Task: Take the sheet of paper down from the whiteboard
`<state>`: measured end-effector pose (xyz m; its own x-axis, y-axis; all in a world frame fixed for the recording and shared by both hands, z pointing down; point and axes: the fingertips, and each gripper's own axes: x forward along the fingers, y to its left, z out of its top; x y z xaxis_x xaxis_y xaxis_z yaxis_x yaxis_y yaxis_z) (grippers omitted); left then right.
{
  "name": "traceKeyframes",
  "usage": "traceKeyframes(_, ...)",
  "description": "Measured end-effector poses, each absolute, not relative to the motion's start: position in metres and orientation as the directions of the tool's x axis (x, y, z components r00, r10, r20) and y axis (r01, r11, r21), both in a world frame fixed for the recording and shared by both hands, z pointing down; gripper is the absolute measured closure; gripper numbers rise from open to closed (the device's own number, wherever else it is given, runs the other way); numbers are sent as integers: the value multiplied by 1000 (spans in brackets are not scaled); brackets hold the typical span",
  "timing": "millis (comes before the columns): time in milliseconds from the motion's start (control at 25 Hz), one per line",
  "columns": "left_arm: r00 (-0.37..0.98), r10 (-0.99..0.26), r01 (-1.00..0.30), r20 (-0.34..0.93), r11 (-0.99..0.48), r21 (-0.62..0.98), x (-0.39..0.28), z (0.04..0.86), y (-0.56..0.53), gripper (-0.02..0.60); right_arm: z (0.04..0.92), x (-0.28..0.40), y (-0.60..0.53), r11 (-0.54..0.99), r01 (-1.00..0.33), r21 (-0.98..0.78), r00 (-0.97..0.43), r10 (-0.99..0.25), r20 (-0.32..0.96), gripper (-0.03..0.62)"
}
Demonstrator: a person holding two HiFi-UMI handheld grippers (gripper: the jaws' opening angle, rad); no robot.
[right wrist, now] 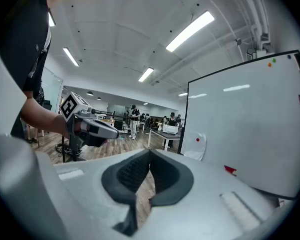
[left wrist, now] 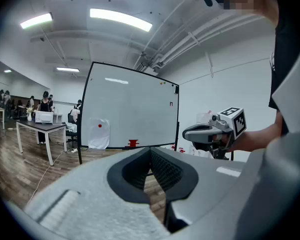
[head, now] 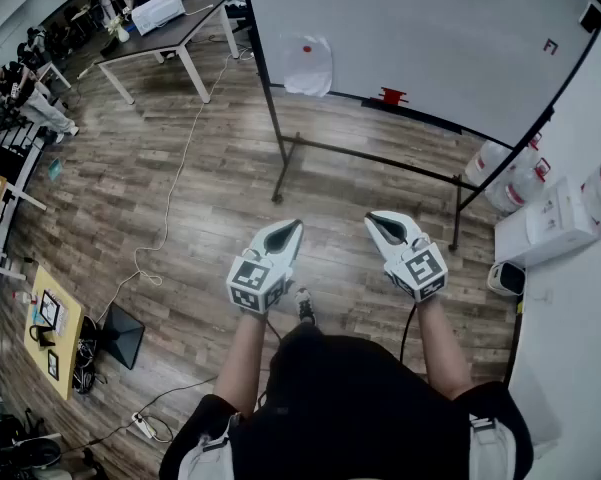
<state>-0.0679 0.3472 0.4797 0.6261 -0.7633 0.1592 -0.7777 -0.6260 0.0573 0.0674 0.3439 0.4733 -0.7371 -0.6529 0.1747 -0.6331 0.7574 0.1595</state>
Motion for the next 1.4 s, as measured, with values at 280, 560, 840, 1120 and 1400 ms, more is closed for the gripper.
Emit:
traceKeyframes(280,621,-768,-783,155,-619,69,-76,483,330,571,479,56,329,771,-621,142,-747,-637,193,589)
traceKeyframes(560,623,-765,-781,162,-620,72,-90,487,305,571,482,41,305,780,-615,112,-758,-625,186,591)
traceKeyframes(840,633,-760,-774,149,-629,78,-105,480,258,571,477,30,262,764,-634,116,-739,-644,197,591)
traceKeyframes(1120,650,-746,-760,144,-644,90,-117,482,211,571,487,18,220,748,-651,129,-715,-662,224,591)
traceKeyframes(1400,674,-724,-738,146,-670,81,-131,484,166,571,493,7,179,720,-685,106,-688,-688,229,591)
